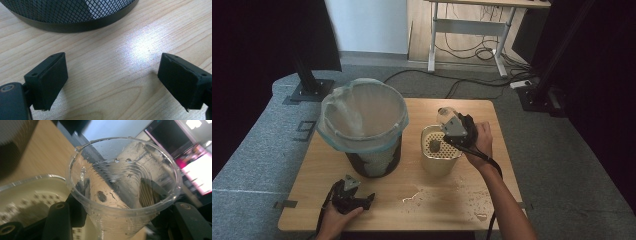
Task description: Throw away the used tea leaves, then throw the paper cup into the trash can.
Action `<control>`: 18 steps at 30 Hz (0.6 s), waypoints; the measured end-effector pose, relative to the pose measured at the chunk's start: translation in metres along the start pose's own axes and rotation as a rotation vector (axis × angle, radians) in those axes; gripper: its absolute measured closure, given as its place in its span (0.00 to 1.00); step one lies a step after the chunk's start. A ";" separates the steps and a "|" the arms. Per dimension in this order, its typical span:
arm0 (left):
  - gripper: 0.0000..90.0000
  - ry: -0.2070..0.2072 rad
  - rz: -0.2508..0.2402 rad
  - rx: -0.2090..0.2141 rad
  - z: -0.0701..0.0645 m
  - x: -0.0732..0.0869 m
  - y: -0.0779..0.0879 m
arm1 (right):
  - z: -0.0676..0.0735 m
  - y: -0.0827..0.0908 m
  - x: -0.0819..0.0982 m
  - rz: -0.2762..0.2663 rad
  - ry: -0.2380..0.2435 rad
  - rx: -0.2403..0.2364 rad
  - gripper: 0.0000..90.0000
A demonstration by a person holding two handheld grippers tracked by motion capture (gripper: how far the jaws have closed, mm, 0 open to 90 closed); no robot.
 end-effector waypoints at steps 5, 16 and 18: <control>0.10 0.000 0.000 0.000 0.000 0.000 0.000 | -0.006 0.001 0.006 0.007 -0.300 -0.093 0.48; 0.10 -0.001 0.000 0.001 0.000 0.000 0.000 | -0.016 0.004 -0.003 -0.031 -0.478 -0.128 0.48; 0.10 -0.001 0.000 0.001 0.000 0.000 0.000 | -0.018 0.005 -0.008 -0.041 -0.506 -0.133 0.48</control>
Point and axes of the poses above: each handheld gripper's, and its own axes: y roughly backward along the jaws, x roughly out of its underside, z roughly to its left, the point moved 6 cm from there along -y, roughly forward along the jaws, and after that the axes turned 12 degrees about x, right-handed, at the moved point
